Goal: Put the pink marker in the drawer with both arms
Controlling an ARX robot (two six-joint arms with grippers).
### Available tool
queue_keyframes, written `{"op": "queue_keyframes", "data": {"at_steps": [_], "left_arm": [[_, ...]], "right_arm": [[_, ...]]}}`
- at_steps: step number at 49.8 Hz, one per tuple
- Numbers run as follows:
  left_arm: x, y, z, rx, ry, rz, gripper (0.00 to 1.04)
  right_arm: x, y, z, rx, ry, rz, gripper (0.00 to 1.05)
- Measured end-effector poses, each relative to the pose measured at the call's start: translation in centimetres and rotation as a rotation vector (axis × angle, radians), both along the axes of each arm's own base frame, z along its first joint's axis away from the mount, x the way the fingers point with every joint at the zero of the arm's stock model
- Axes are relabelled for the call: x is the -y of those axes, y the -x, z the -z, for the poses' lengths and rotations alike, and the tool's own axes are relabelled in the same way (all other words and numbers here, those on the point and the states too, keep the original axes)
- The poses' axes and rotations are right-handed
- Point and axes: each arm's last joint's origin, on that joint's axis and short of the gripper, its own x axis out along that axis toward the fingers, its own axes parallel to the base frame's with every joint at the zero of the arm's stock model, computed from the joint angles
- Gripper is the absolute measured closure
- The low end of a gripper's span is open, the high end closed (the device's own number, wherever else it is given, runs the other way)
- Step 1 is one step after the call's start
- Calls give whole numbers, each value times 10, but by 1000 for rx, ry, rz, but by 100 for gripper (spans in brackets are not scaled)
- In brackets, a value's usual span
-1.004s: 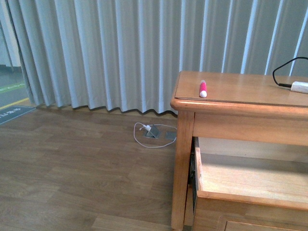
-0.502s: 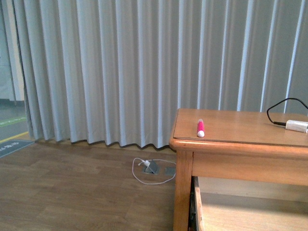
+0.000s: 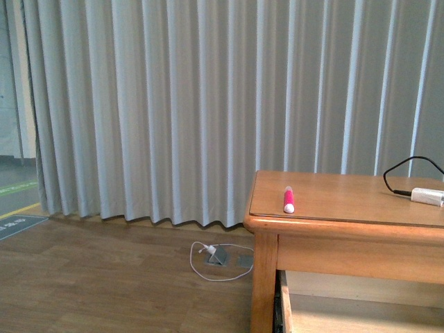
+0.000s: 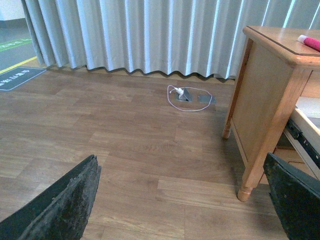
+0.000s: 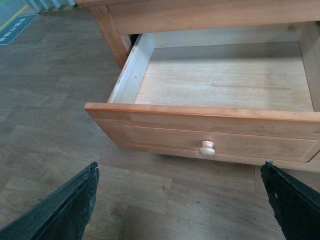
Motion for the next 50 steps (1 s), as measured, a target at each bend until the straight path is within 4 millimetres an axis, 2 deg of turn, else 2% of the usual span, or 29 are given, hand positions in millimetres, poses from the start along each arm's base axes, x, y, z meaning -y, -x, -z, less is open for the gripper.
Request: {"op": "queue_keyframes", "data": {"at_steps": [3,8,12,19,24,38,41,46,50], "left_arm": [[0,0,0,0,1,-6,6],[4,-4,4,-71,2,-194,6],[11,-11,4,-127,-23,-225,6],[23,-27,-23,-113,-36,-147,6],[33,-49,-52,-93,-53,-62,6],[74,-135,-117,-91,-171,186,6],[88,-163,-129,-75,-187,216,6],[117,-212,-130,-104,-199,248,6],[135,-238,-126,-119,-203,269,6]], "right_arm": [[0,0,0,0,0,0,8],[0,0,0,0,0,0,8],[0,0,0,0,0,0,8],[0,0,0,0,0,1,8],[0,0,0,0,0,1,8],[0,0,0,0,0,1,8],[0,0,0,0,0,1,8],[0,0,0,0,0,1,8],[0,0,0,0,0,1,8]]}}
